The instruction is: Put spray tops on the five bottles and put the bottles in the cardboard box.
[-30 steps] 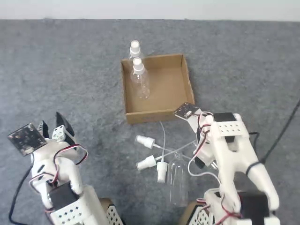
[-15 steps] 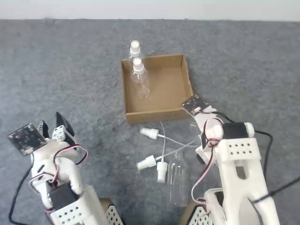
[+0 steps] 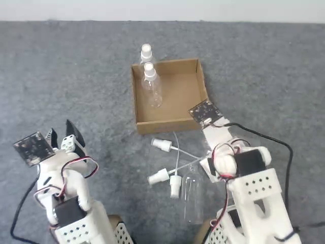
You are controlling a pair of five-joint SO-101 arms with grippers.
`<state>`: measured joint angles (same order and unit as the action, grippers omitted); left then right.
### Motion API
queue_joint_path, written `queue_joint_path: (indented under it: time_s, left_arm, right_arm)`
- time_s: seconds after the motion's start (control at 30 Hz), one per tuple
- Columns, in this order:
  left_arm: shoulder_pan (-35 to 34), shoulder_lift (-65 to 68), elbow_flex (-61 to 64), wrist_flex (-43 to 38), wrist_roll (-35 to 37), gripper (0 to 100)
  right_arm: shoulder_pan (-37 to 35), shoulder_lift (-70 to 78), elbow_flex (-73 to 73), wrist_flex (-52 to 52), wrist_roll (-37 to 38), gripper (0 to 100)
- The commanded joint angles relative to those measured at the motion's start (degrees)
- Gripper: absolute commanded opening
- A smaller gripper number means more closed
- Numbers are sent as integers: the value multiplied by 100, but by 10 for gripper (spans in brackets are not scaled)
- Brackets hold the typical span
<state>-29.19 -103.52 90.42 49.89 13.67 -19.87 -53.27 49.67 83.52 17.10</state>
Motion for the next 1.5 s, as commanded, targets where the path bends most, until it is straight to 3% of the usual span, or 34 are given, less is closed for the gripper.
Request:
queue_joint_path:
  time_s: [0.0, 0.47, 0.8, 1.27, 1.47]
  left_arm:
    - [18, -88, -66, -158, -9, 152]
    - [123, -88, -66, -158, 9, 152]
    - [448, -88, -66, -149, 703, 151]
    - [448, -88, -171, -149, 730, 148]
    - [448, -88, -171, -149, 730, 148]
  right_arm:
    - [-277, -435, -79, -409, -62, 6]
    - [-286, -1446, -44, -1191, -273, 6]
    - [-708, -1534, -44, -1736, -501, 6]
    - [-664, -1974, -26, -1578, -879, 6]
    - [-295, -2651, 782, -2211, -791, 6]
